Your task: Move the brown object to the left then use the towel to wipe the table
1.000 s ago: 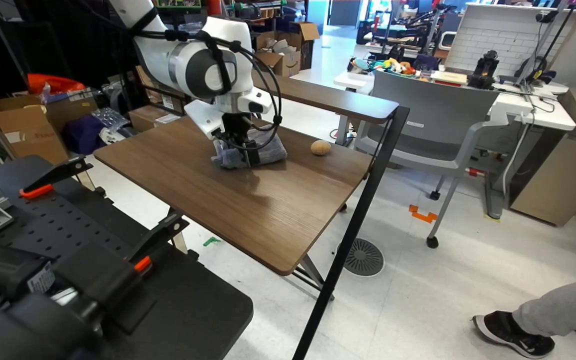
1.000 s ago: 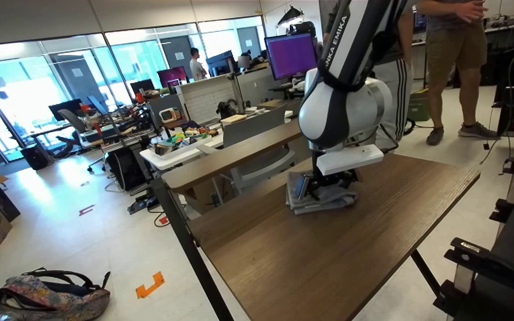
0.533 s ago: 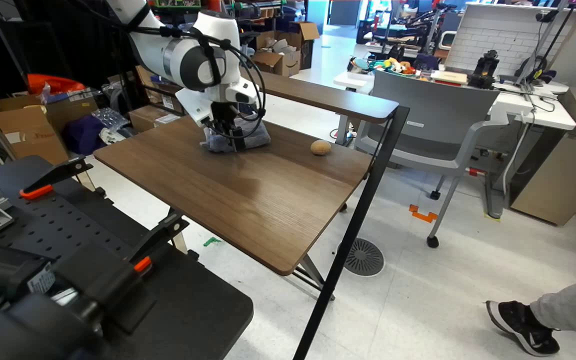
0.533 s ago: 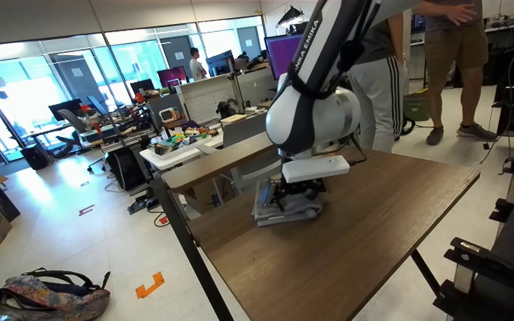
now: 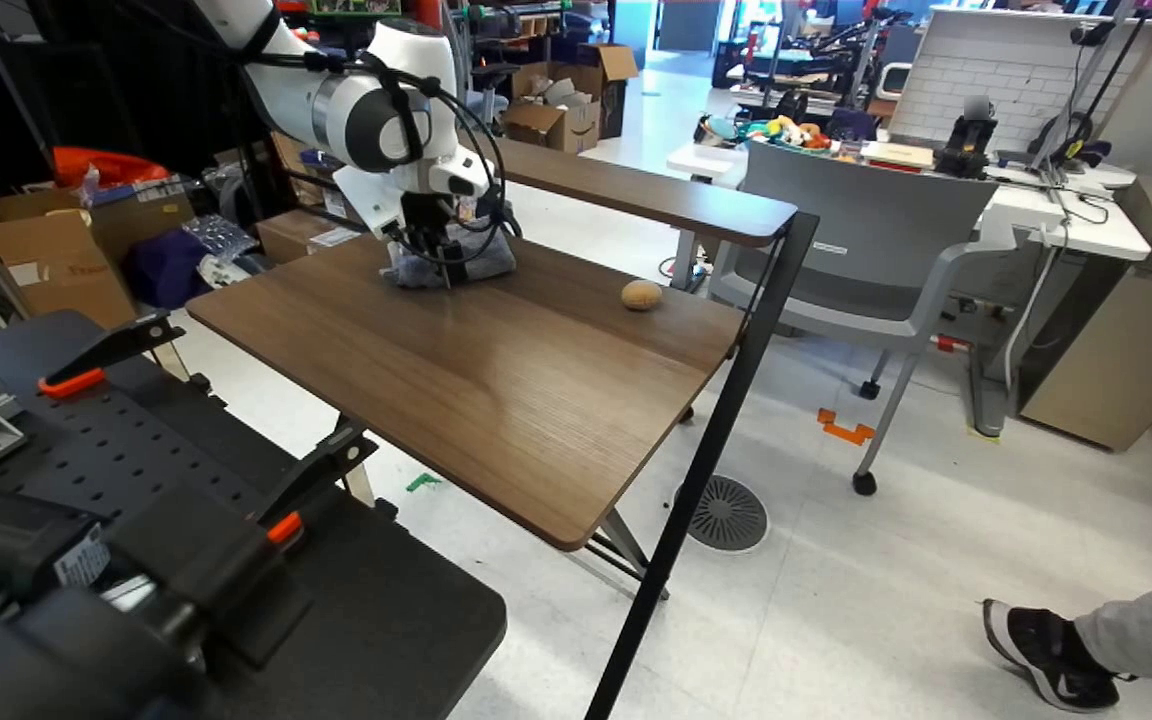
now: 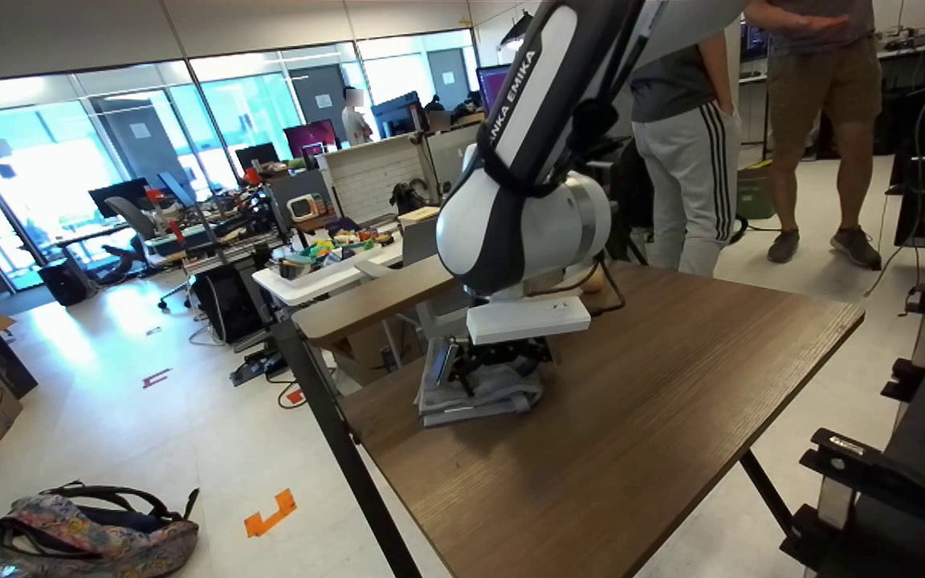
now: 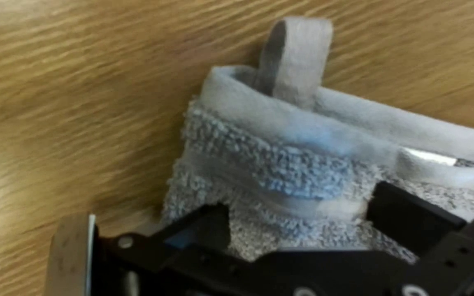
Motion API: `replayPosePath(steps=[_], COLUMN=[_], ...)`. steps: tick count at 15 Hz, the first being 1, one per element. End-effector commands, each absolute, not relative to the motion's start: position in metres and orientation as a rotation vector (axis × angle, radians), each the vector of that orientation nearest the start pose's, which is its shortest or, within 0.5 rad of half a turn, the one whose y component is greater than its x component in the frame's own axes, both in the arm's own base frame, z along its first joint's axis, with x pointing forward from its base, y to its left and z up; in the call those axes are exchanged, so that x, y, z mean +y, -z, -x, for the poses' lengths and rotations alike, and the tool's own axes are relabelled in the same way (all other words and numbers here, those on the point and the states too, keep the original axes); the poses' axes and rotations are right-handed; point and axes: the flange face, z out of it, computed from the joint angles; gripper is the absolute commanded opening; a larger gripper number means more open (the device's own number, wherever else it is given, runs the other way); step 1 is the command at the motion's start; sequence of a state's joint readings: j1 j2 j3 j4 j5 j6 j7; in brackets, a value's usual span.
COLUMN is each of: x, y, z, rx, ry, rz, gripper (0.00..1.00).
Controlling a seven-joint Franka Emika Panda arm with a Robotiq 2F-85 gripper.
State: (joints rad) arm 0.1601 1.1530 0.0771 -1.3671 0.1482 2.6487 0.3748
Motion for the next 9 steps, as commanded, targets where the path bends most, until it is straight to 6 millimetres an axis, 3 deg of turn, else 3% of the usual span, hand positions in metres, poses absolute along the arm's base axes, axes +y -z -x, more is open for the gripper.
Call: replayPosePath(steps=[1,4,6,9], x=[0.087,0.019,-0.015,-0.017], y=[0.001,0.008,0.02,0.016], z=[-0.713,-0.717,-0.714,-0.712], rx=[0.654,0.87,0.952,0.928], ry=[0.077,0.046,0.002,-0.071], rz=[2.927,2.931,2.935,2.929], gripper=[1.0,1.0,1.0,1.0])
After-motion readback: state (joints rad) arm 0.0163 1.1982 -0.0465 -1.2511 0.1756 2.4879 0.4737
